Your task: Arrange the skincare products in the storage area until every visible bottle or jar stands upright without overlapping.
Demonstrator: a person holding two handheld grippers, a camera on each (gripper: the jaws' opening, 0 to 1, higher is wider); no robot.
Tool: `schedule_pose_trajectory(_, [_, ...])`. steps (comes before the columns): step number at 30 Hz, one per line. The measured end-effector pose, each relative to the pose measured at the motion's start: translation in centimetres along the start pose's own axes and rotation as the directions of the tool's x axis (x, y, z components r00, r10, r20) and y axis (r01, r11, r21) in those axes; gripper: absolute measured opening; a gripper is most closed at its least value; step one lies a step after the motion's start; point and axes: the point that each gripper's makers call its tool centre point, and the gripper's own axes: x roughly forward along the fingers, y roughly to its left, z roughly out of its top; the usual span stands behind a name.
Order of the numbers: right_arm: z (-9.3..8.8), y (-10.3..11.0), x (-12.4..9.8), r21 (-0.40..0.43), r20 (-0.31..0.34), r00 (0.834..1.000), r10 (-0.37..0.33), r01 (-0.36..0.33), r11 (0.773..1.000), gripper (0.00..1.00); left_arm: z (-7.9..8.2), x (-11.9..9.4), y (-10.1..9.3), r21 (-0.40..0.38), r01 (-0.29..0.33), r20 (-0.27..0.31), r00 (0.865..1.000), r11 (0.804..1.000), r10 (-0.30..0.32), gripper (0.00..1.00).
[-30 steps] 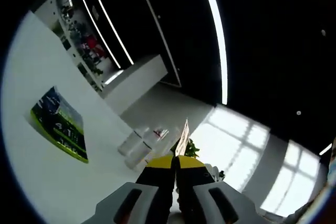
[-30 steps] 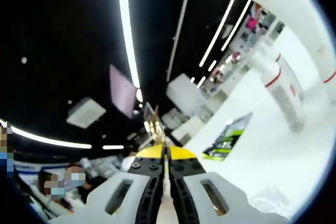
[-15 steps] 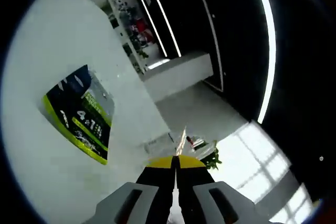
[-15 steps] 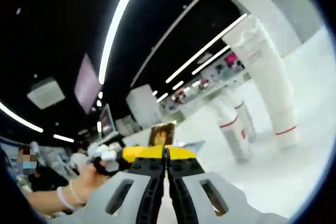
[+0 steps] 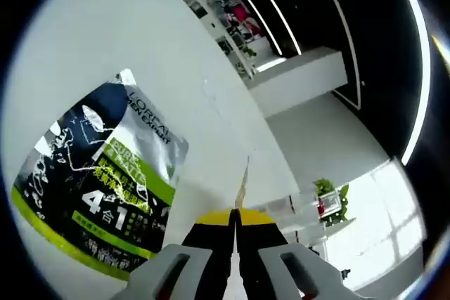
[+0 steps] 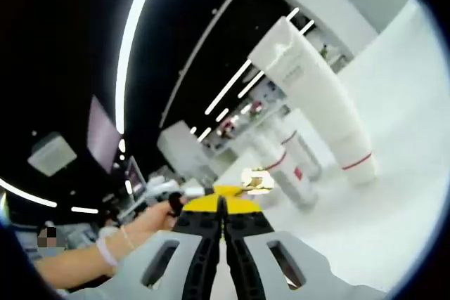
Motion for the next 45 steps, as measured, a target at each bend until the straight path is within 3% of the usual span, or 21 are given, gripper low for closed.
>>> schedule_pose_trajectory(2, [-0.3,-0.1,0.2,-0.008,-0.010,1.000,-0.006,0.006,1.000,0.00,1.2,1.1,0.3,-0.007,-0.024,-0.019,1.000,1.000,0.023,0.00])
schedule_pose_trajectory(6, [-0.8,-0.6,0.7,-0.007,-0.035,0.999,-0.020,0.020,1.000,0.00,1.1,1.7,0.9,-0.019,-0.038,-0.048,0.998,0.999,0.037,0.00])
schedule_pose_trajectory(9, [-1.4,-0.4,0.6,-0.023,-0.054,0.998,-0.027,0.026,0.999,0.00,0.7,1.8,1.3,-0.013,-0.057,-0.060,0.997,0.998,0.056,0.00])
schedule_pose_trajectory(11, [-2.0,-0.2,0.5,-0.045,-0.070,0.997,-0.034,0.031,0.999,0.00,-0.6,1.9,1.4,-0.005,-0.058,-0.126,0.990,0.998,0.057,0.00])
schedule_pose_trajectory(15, [-2.8,0.0,0.4,-0.066,-0.095,0.995,-0.035,0.028,0.997,0.00,-1.1,2.2,1.7,0.020,-0.066,-0.123,0.990,0.998,0.068,0.01])
schedule_pose_trajectory(22, [-4.1,-0.2,0.9,-0.096,-0.141,0.988,-0.056,0.043,0.994,0.00,-0.3,1.7,2.1,0.046,-0.078,-0.097,0.992,0.996,0.082,0.01])
schedule_pose_trajectory(26, [-4.3,-0.4,1.0,-0.095,-0.149,0.987,-0.056,0.042,0.995,0.00,0.2,1.5,2.5,0.058,-0.094,-0.070,0.993,0.994,0.098,0.02])
schedule_pose_trajectory(29, [-4.1,-0.5,1.0,-0.095,-0.146,0.988,-0.058,0.044,0.995,0.00,-0.2,1.3,2.7,0.058,-0.094,-0.096,0.990,0.994,0.099,0.02])
schedule_pose_trajectory(34, [-3.9,-0.6,1.0,-0.088,-0.137,0.989,-0.061,0.049,0.995,0.00,0.3,0.8,2.3,0.090,-0.094,-0.073,0.992,0.991,0.101,0.03])
schedule_pose_trajectory(38, [-4.0,-0.7,0.9,-0.145,-0.147,0.986,-0.082,0.060,0.988,0.00,1.1,0.1,0.9,0.164,-0.044,-0.035,0.998,0.985,0.051,0.03])
schedule_pose_trajectory(41, [-4.0,-0.8,1.2,-0.222,-0.131,0.988,-0.077,0.047,0.974,0.00,1.9,-0.9,-1.2,0.276,0.031,0.013,0.999,0.961,-0.036,0.06])
schedule_pose_trajectory(43, [-4.4,-0.7,1.3,-0.215,-0.144,0.987,-0.067,0.035,0.976,0.00,2.9,-2.3,-2.9,0.359,0.083,0.085,0.989,0.930,-0.121,0.06])
schedule_pose_trajectory(45, [-4.5,-0.3,1.6,-0.219,-0.133,0.990,-0.035,0.005,0.976,0.07,3.0,-2.3,-3.3,0.390,0.105,0.135,0.976,0.915,-0.170,0.06])
